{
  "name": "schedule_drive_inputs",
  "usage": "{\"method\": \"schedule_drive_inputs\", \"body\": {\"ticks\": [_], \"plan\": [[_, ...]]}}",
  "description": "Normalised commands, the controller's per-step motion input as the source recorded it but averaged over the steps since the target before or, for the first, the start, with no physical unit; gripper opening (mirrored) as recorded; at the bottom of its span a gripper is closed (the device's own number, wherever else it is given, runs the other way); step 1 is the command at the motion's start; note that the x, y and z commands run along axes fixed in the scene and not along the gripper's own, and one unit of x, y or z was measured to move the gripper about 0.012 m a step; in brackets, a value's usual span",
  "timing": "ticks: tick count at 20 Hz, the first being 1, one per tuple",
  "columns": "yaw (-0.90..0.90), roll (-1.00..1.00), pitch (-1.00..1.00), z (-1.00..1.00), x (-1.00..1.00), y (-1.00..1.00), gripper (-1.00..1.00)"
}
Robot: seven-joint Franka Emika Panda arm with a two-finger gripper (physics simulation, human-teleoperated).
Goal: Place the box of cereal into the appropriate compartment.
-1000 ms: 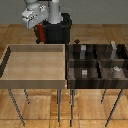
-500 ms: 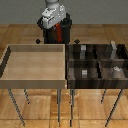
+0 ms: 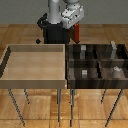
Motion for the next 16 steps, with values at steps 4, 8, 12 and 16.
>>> {"method": "schedule_drive_inputs", "body": {"ticks": [4, 8, 12, 16], "plan": [[0.00, 0.00, 0.00, 0.00, 0.00, 1.00, -1.00], [0.00, 0.00, 0.00, 0.00, 0.00, 1.00, -1.00], [0.00, 0.00, 0.00, 0.00, 0.00, 1.00, -1.00], [0.00, 0.00, 0.00, 0.00, 0.00, 1.00, -1.00]]}}
